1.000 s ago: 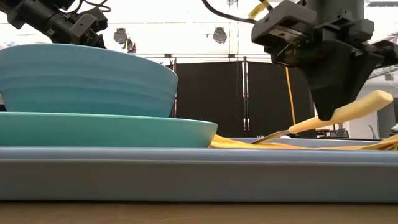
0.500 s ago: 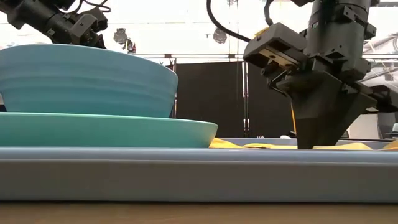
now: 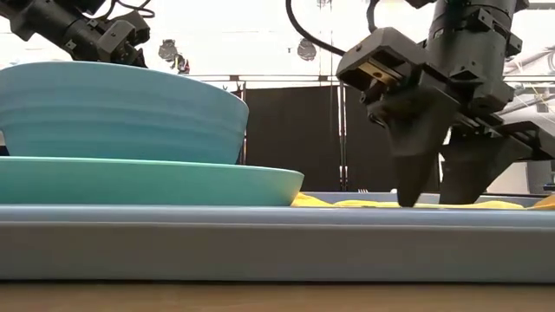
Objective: Set up tray
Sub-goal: Put the yellow knife to the yellow napkin on the blue serving tray, then adjust the yellow napkin on the blue serving tray
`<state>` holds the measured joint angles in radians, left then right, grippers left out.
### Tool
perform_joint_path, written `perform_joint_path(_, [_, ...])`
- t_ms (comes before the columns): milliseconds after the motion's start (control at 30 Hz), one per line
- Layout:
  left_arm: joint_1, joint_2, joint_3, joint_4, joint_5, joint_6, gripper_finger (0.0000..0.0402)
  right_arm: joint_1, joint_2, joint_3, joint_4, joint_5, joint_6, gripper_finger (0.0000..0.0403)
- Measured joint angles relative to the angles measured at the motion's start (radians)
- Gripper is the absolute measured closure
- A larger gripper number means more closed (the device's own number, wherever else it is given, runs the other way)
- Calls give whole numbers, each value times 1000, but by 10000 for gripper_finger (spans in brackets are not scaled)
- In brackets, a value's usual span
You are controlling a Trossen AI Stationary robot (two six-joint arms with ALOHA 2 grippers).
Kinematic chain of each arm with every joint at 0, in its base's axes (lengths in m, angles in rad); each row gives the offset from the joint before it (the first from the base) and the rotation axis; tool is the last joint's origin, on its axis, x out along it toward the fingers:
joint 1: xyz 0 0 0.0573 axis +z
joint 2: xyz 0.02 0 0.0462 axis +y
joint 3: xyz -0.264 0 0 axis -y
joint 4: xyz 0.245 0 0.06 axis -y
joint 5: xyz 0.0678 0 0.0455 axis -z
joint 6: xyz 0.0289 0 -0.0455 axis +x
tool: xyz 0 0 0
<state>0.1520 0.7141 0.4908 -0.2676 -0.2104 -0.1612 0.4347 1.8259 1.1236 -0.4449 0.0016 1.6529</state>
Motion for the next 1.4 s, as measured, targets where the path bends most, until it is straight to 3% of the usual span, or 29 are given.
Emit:
perform_joint_path(167, [0, 0, 0, -5, 0, 0, 314, 0, -6, 0, -3, 7, -1, 196])
perform_joint_path(367, [0, 0, 0, -18, 0, 0, 314, 2, -68, -5, -110, 54, -29, 222])
perform_joint_path(500, [0, 0, 0, -22, 0, -7, 314, 1, -125, -5, -177, 143, -50, 243])
perform_joint_path(600, [0, 0, 0, -22, 0, -8, 314, 1, -150, -5, -133, 184, -145, 255])
perform_joint_path(700, [0, 0, 0, -21, 0, -5, 314, -15, -151, -9, 2, 173, -343, 281])
perform_joint_path(800, [0, 0, 0, -20, 0, -18, 314, -50, -151, -59, 184, 97, -578, 339])
perform_joint_path(900, [0, 0, 0, -15, -1, -23, 314, -93, -151, -115, 247, 16, -820, 392])
perform_joint_path(1200, [0, 0, 0, -12, -2, -89, 314, -206, -151, -175, 332, -198, -1291, 403])
perform_joint_path(1400, [0, 0, 0, -12, -2, -130, 314, -233, -148, -174, 373, -322, -1432, 403])
